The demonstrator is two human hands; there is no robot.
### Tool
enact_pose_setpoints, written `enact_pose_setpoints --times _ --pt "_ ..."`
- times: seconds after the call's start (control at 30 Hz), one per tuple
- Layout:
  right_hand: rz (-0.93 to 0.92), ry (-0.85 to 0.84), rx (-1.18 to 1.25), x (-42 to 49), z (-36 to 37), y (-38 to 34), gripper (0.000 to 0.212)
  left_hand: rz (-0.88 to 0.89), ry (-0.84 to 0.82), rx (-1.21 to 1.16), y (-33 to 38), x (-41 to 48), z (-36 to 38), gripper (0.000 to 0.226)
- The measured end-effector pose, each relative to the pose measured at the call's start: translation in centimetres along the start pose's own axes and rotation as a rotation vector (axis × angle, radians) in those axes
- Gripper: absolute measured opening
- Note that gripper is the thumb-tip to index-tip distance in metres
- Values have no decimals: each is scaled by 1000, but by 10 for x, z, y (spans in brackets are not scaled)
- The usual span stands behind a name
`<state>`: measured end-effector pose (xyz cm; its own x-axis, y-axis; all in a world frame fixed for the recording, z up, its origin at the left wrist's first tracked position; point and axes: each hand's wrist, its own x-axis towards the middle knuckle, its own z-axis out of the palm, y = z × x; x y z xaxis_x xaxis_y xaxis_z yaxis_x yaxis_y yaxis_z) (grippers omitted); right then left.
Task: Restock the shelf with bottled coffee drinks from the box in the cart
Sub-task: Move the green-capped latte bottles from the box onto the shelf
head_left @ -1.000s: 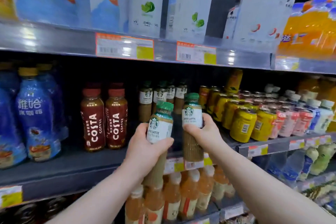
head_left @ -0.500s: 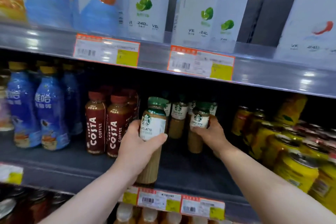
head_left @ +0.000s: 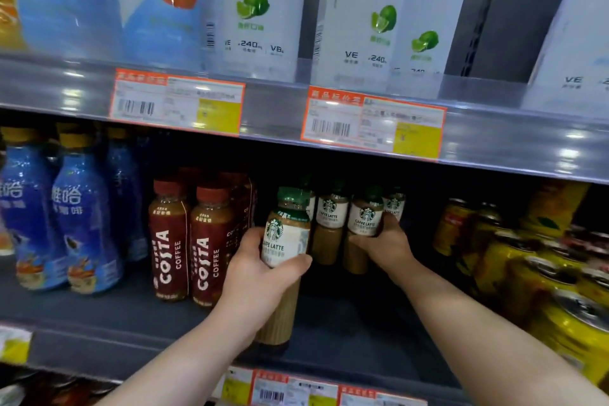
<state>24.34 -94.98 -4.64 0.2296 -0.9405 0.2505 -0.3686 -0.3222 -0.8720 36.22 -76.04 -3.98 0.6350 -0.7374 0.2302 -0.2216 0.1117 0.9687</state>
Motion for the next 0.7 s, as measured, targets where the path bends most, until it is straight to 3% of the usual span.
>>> enact_pose_setpoints --times 0.17,0.33,0.47,0.57,0.63,0.7 --pt "-2 24 7 6 6 2 55 -17 -63 -46 -4 10 3 39" --pt "-16 71 -16 6 4 8 69 9 -103 -37 -9 18 15 41" --pt "-58 84 -13 -13 -15 8 41 23 -134 4 -10 25 40 58" --pt "-61 -135 -4 -35 -31 8 43 8 -126 51 -13 30 67 62" --pt "-75 -313 -74 -48 -37 10 54 32 -117 41 -16 33 86 68" --pt "-70 -376 -142 -54 -33 17 73 60 -136 46 -13 33 100 72"
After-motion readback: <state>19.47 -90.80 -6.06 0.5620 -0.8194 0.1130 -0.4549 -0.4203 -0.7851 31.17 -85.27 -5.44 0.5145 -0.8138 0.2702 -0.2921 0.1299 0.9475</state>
